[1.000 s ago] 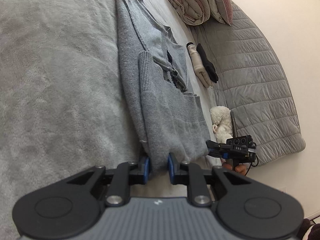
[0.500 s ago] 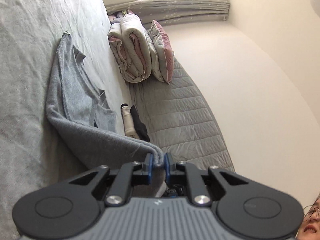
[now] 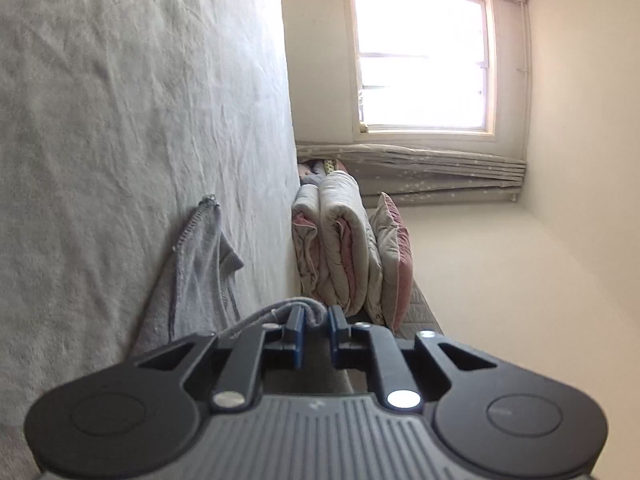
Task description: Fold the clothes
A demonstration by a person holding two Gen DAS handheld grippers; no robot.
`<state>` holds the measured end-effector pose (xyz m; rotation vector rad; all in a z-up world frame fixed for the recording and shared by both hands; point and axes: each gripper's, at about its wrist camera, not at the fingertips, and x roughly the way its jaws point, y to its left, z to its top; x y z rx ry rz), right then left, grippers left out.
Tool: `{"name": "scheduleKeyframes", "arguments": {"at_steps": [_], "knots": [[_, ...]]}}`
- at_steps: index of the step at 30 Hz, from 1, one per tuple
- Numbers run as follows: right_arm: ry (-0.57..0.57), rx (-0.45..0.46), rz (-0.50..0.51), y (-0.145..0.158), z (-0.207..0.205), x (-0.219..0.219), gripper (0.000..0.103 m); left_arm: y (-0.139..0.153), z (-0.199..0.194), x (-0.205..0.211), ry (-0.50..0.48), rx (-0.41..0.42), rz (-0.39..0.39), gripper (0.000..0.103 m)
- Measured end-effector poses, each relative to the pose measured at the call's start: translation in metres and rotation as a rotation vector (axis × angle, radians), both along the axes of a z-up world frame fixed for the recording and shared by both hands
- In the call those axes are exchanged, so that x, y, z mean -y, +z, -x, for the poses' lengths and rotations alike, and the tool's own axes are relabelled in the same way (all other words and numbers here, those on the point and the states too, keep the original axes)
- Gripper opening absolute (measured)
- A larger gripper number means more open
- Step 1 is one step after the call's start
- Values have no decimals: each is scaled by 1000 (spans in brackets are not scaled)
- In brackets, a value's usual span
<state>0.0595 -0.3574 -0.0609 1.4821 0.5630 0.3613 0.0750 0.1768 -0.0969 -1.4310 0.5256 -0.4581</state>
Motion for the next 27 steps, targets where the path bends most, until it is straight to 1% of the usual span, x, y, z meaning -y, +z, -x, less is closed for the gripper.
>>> {"name": "scheduleKeyframes", "arguments": {"at_steps": [1,2,3,4,5,7,9,12,15,18,19,22,24,25,26,27], "knots": [[-26,-22,-18,-6,-1,2,21,-3,-3,-1,18,-25,-9,18],[-47,-35,-17,-9,-1,4,27,-4,-4,-2,30,-38,-15,31],[-66,-46,-12,-11,-1,6,35,-4,-5,-5,41,-42,-31,43],[-68,-42,16,-9,-1,6,56,-3,-6,-7,49,-43,-49,44],[-67,-34,48,-7,-2,6,62,0,-7,-8,46,-36,-79,44],[-66,-19,112,-1,-2,6,62,11,-13,-7,32,-17,-195,45],[-57,12,224,9,-1,1,62,21,-18,-3,15,7,-322,45],[-50,83,414,24,3,-14,62,32,-30,10,-42,48,-481,45],[0,131,615,32,-10,-30,62,42,-48,22,-106,85,-633,45],[56,187,813,36,-25,-47,62,50,-71,36,-175,129,-769,45],[67,206,857,34,-28,-52,62,50,-77,39,-193,141,-796,45],[106,248,954,21,-38,-67,57,44,-88,45,-253,172,-819,45],[132,241,1023,13,-40,-76,51,39,-92,48,-263,173,-841,44],[140,234,1072,9,-41,-81,43,36,-94,49,-265,170,-852,42],[148,233,1126,5,-43,-85,34,34,-95,50,-264,168,-863,32],[145,239,1162,4,-43,-88,31,33,-94,52,-258,171,-871,20]]}}
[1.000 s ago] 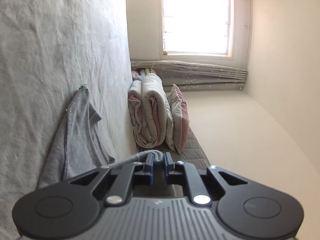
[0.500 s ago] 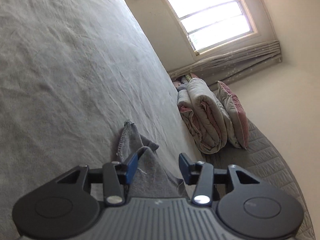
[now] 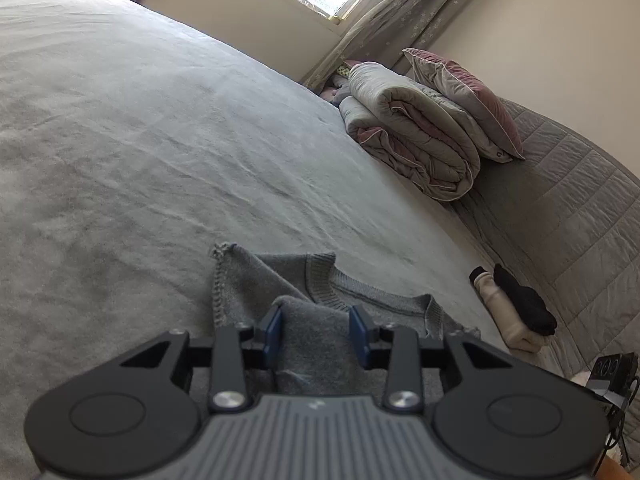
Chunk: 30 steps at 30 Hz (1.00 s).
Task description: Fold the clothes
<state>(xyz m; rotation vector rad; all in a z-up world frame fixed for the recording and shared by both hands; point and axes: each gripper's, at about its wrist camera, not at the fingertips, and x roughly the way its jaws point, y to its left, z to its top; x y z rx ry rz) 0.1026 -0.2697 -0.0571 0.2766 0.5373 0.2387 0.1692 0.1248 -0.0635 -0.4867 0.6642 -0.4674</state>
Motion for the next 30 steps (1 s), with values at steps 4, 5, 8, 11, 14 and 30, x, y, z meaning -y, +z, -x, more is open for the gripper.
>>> {"name": "scheduleKeyframes", "arguments": {"at_steps": [4,5,8,11,14,30], "knots": [[-14,81,74,4,7,-6,16,8,16,9,2,96,-26,7],[-16,100,92,7,7,-8,14,11,19,10,5,115,-34,7],[-20,156,140,15,7,-13,13,23,22,11,33,171,-55,6],[-39,191,170,22,-2,-17,13,32,16,10,73,203,-78,6],[-67,202,189,25,-19,-20,13,33,-2,12,103,201,-129,6],[-89,34,225,-6,-79,-19,27,2,-40,32,146,115,-300,15]]}}
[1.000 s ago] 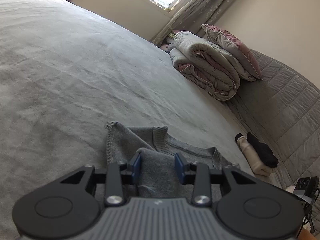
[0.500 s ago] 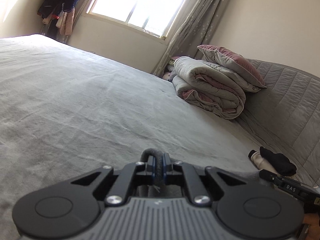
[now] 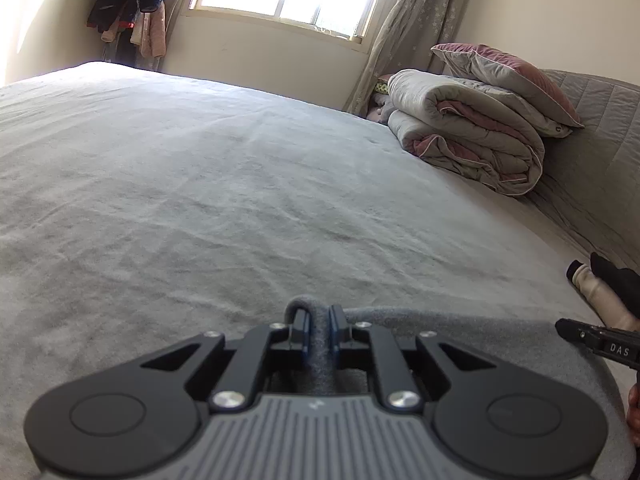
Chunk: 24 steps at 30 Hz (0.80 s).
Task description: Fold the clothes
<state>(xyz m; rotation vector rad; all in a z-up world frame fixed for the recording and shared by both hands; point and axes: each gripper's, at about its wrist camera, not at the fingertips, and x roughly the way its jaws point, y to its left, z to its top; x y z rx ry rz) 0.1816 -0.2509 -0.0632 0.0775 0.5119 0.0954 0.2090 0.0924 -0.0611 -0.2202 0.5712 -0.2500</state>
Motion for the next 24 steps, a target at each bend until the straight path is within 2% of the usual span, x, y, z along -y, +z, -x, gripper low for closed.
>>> {"name": "scheduleKeyframes", "arguments": {"at_steps": [1,2,3,4,5,7,9,11,13,17,18,20,24], "knots": [[-5,7,-2,3,3,1,39,4,2,0,-1,-5,-6,19],[-7,22,1,7,7,1,54,9,5,1,1,-11,-13,36],[-8,39,6,11,12,1,61,15,7,2,17,-16,-24,63],[-9,55,11,15,16,0,69,21,11,4,38,-9,-41,73],[-11,72,16,18,21,0,71,28,15,6,50,11,-56,81],[7,87,48,25,27,-9,73,41,22,13,38,57,-65,83],[36,91,56,29,30,-20,78,50,28,24,12,92,-54,91],[91,88,46,31,31,-36,96,54,30,39,-40,116,-34,93],[153,88,39,31,30,-52,103,50,28,51,-97,119,-10,94],[201,41,50,21,19,-63,103,22,11,54,-99,36,15,94],[197,6,47,14,14,-60,103,11,7,51,-94,11,11,94],[185,-86,33,0,3,-49,103,1,6,43,-97,11,36,93],[186,-67,-51,-3,3,-29,103,-2,3,36,-84,8,51,93]]}}
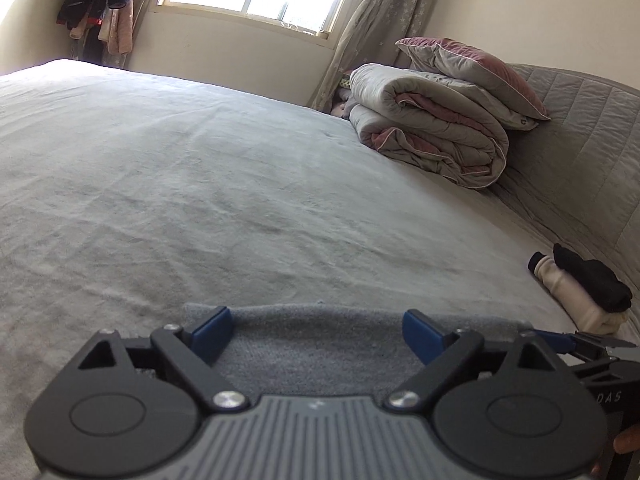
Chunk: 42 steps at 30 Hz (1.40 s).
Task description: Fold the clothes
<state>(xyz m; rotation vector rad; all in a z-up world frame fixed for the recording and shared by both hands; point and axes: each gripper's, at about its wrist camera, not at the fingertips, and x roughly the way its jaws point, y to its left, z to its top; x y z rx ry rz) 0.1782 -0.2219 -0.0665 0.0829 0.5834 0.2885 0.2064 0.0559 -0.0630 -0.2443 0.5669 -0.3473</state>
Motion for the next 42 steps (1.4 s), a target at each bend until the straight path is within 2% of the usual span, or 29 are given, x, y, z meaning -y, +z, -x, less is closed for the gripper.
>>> {"name": "scheduleKeyframes", "arguments": {"at_steps": [2,6,10,16,20,25,31,33,35,39,41,42], "knots": [[-6,3,-3,2,2,3,102,2,-1,1,6,-4,-12,93],[-22,8,49,9,14,7,103,14,5,8,24,-14,-143,93],[-72,-1,44,21,34,24,103,31,25,-4,43,-32,-134,97],[-167,-30,-81,42,66,42,103,50,56,-34,115,-101,26,102],[-175,-57,-95,50,91,36,103,53,77,-50,150,-173,117,102],[-163,-75,-78,54,118,26,103,44,97,-70,202,-280,214,102],[-149,-94,-117,50,141,24,103,26,126,-85,254,-412,379,102],[-170,-105,-136,45,145,28,103,19,137,-83,227,-425,440,102],[-207,-155,-159,39,146,32,103,11,147,-81,201,-432,503,102],[-266,-226,-195,36,143,38,103,-10,155,-82,175,-397,627,102],[-262,-201,-217,41,143,37,103,-11,152,-77,217,-399,637,102],[-257,-187,-223,45,142,35,103,-9,148,-74,196,-371,647,102]]}}
